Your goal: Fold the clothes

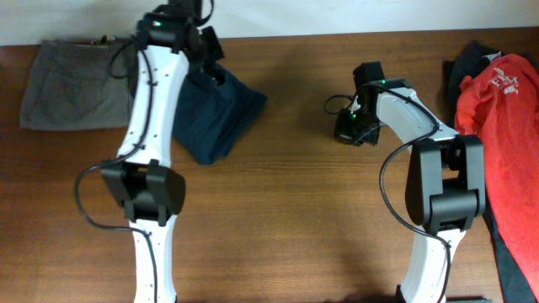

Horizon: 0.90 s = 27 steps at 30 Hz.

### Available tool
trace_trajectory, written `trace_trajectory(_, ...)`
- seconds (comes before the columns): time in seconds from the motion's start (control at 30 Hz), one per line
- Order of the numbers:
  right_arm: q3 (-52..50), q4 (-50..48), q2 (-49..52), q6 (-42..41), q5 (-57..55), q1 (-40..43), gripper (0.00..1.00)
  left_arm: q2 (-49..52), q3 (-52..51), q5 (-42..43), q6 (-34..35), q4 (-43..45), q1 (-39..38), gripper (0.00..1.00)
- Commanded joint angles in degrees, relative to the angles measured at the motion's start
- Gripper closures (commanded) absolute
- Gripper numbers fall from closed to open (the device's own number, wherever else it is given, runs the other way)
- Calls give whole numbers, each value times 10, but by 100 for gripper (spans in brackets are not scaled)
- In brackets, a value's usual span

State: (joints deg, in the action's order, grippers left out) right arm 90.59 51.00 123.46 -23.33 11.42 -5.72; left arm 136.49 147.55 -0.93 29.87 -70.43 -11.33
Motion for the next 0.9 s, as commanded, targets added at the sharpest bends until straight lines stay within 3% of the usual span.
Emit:
trace_trajectory(0.0, 10, 9, -5, 4, -11, -3, 96, 49, 6, -19, 6, 30, -8, 99)
trace_trajectory(0.3, 10, 25, -5, 4, -8, -3, 96, 110, 6, -18, 27, 149, -10, 99)
trace_trajectory(0.33, 10, 26, -5, 4, -4, -3, 96, 112, 6, -19, 27, 155, -10, 91)
trace_trajectory(0.4, 10, 28, -5, 4, 0, -3, 96, 113, 6, -18, 27, 154, -10, 43)
trace_trajectory(0.43, 10, 29, -5, 4, 2, -3, 96, 113, 6, -16, 27, 143, -10, 28)
trace_trajectory(0.5, 10, 28, -5, 4, 2, -3, 96, 112, 8, -14, 27, 127, -10, 5)
trace_trajectory(0.53, 10, 28, -5, 4, 2, -3, 96, 111, 8, -14, 26, 118, -10, 1)
trace_trajectory(0.67, 10, 28, -5, 4, 2, -3, 96, 107, 36, -14, 18, 59, -7, 1)
trace_trajectory(0.87, 10, 28, -5, 6, 1, -3, 96, 68, 192, -18, -17, -98, 12, 1)
